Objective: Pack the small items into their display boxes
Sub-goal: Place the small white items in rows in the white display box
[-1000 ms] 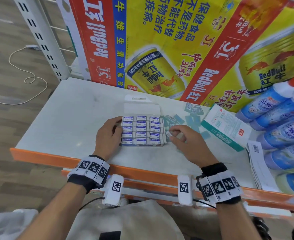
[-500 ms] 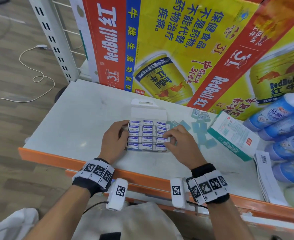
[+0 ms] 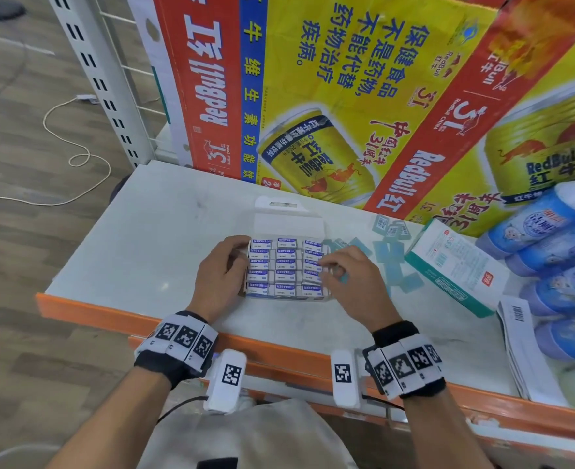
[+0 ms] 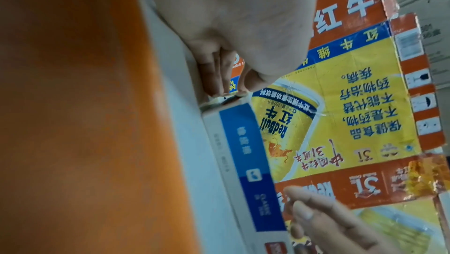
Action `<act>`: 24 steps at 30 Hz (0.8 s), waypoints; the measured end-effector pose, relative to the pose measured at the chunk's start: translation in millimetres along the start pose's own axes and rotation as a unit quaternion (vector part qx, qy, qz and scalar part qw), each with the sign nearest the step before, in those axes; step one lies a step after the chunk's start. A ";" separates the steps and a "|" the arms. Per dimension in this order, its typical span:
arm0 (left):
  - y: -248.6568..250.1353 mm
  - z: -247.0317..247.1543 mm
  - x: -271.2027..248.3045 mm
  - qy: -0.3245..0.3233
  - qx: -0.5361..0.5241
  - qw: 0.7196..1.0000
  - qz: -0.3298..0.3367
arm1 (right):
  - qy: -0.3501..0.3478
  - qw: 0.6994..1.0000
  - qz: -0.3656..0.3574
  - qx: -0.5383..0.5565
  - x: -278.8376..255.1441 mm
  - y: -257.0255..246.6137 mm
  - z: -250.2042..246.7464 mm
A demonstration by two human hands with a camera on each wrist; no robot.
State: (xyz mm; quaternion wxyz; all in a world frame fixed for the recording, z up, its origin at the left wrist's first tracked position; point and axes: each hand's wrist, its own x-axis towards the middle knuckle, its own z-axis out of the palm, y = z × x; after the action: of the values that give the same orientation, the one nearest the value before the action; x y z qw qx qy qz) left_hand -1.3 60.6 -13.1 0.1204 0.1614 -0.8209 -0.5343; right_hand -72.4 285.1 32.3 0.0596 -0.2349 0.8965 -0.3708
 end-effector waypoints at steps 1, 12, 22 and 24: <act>0.8 -1.3 0.3 0.000 -0.009 1.000 -0.009 | 0.012 1.000 0.006 0.003 0.5 2.5 -1.6; 12.9 -7.1 12.0 0.055 -0.052 0.992 -0.099 | 0.019 0.997 0.066 0.032 2.7 13.2 -1.3; 23.2 -6.6 23.2 0.008 -0.084 0.977 -0.198 | -0.013 0.994 0.089 0.060 25.4 7.0 1.0; 23.9 -9.9 22.0 0.026 -0.127 0.973 -0.192 | -0.022 0.994 0.092 0.055 28.7 6.5 1.1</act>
State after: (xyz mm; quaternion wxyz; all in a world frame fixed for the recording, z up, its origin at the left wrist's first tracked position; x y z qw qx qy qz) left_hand -21.1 52.6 13.4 0.0566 0.3128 -0.6965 -0.6434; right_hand -99.9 275.1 28.9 0.1257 -0.1557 0.8912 -0.4072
